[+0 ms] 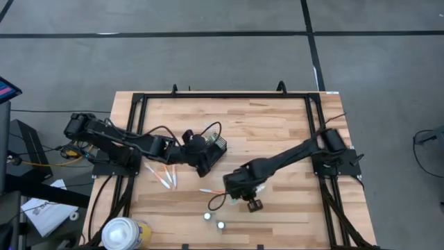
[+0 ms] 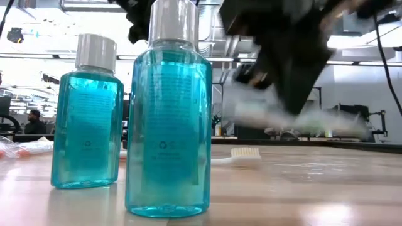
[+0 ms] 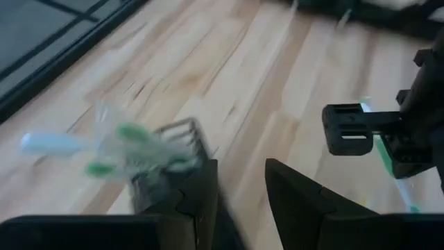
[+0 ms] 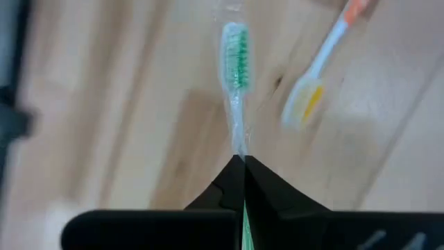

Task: Pick & Place toothbrushing station
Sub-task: Put the green toothbrush into the wire organizer

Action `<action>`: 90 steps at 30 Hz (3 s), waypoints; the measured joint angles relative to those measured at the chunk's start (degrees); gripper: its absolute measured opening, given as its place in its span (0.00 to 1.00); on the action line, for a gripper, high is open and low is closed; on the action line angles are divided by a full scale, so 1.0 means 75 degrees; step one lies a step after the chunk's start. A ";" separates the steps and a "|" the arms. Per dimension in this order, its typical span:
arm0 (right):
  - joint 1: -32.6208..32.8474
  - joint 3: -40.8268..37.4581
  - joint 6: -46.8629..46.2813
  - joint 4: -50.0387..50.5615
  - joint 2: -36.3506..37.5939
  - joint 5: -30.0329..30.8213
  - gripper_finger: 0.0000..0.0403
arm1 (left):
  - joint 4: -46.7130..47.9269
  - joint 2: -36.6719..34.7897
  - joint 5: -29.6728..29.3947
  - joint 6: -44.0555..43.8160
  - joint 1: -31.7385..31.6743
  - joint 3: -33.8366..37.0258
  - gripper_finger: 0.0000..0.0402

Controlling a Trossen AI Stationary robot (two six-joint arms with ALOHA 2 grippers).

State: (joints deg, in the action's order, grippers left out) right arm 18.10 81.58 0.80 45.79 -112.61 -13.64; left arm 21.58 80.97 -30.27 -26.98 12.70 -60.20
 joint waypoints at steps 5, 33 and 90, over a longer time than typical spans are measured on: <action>0.0025 0.0000 -0.0856 0.0311 0.1357 -0.0195 0.00 | -0.0789 -0.0003 0.0216 0.0205 -0.0302 0.0000 0.29; -0.1892 -0.2879 -0.3971 -0.8231 0.3852 0.6595 0.00 | -0.2380 -0.5946 0.3897 0.2420 -0.6158 -0.0009 0.24; -0.3440 -0.3156 -0.3557 -0.9902 0.1898 0.5375 0.00 | -0.0142 -0.5547 0.4299 0.3161 -0.6186 0.0006 0.24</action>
State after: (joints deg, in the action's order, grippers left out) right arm -7.70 57.91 -25.88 -28.48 -98.38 26.68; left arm 20.51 39.37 1.98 -3.27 -33.69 -60.16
